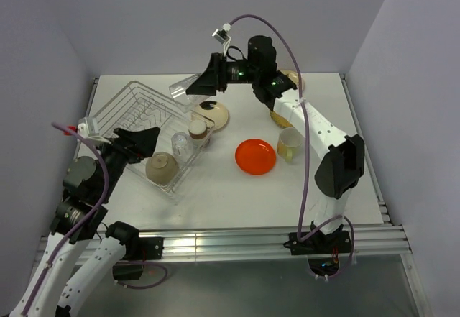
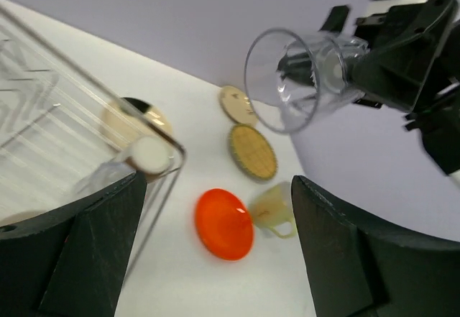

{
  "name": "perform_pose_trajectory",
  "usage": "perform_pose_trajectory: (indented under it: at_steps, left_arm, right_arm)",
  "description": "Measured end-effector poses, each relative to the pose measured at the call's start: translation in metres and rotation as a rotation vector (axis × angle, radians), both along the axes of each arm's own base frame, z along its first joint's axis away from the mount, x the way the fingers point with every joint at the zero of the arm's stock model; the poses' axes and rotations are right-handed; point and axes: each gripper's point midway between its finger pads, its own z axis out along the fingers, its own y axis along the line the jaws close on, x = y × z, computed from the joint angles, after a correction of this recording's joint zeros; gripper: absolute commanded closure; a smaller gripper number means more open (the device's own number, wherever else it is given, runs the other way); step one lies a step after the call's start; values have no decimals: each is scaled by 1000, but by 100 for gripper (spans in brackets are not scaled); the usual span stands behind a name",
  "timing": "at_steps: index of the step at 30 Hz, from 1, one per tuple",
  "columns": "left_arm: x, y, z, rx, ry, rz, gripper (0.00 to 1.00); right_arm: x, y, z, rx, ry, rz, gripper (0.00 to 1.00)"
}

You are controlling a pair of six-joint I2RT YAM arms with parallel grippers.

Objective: Load the mixed dishes into the dish rack

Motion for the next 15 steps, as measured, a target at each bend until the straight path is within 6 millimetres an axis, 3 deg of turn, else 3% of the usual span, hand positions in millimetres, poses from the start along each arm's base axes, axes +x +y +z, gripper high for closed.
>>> perform_pose_trajectory:
  at_steps: [5,11,15]
  left_arm:
    - [-8,27,-24,52,75,116,9]
    - [-12,42,-53,104,163,185,7]
    - [-17,52,-57,116,169,225,5]
  right_arm:
    - [34,27,-27,-165,-177,-156,100]
    - [54,71,-88,-377,-320,-230,100]
    - [71,86,-128,-497,-397,-274,100]
